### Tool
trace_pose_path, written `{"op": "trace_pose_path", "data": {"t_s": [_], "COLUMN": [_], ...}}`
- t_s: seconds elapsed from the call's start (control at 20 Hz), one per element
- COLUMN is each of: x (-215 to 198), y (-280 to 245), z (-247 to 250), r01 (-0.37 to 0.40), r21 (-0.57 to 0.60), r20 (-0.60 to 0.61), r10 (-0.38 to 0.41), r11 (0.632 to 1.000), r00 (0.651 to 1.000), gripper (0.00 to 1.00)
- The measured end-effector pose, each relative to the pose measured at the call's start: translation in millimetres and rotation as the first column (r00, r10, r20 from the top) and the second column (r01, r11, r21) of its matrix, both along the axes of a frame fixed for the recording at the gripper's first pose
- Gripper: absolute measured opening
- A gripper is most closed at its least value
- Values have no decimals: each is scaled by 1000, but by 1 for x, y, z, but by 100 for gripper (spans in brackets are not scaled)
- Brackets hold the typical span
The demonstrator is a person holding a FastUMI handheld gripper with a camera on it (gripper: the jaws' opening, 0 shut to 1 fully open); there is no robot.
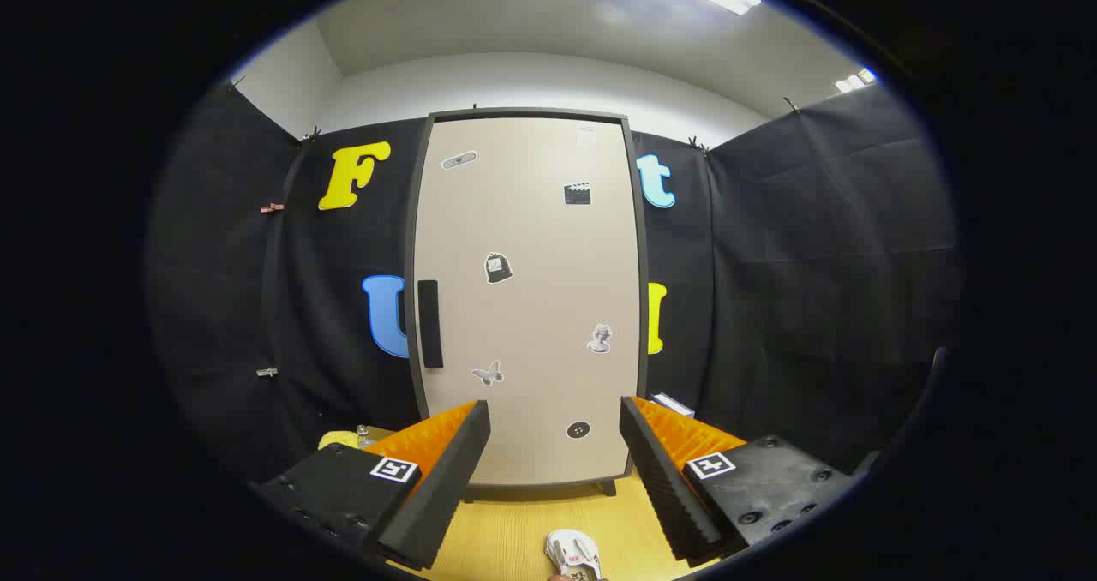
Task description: Open the shoe cabinet door, grab the shoes and put them into the shoe cabinet, then close the shoe cabinet door.
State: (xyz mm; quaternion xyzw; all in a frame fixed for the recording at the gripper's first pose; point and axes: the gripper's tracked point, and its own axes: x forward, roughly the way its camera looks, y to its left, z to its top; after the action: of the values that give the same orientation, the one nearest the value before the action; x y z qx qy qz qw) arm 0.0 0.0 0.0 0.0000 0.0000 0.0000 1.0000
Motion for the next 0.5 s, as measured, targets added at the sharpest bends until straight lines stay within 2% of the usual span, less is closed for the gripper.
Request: {"op": "trace_pose_path", "data": {"t_s": [0.5], "x": [7], "y": [4], "z": [10], "r01": [4], "r21": [3], "r20": [23], "r10": [-4], "r11": [1000], "r00": [1000], "gripper": [98]}}
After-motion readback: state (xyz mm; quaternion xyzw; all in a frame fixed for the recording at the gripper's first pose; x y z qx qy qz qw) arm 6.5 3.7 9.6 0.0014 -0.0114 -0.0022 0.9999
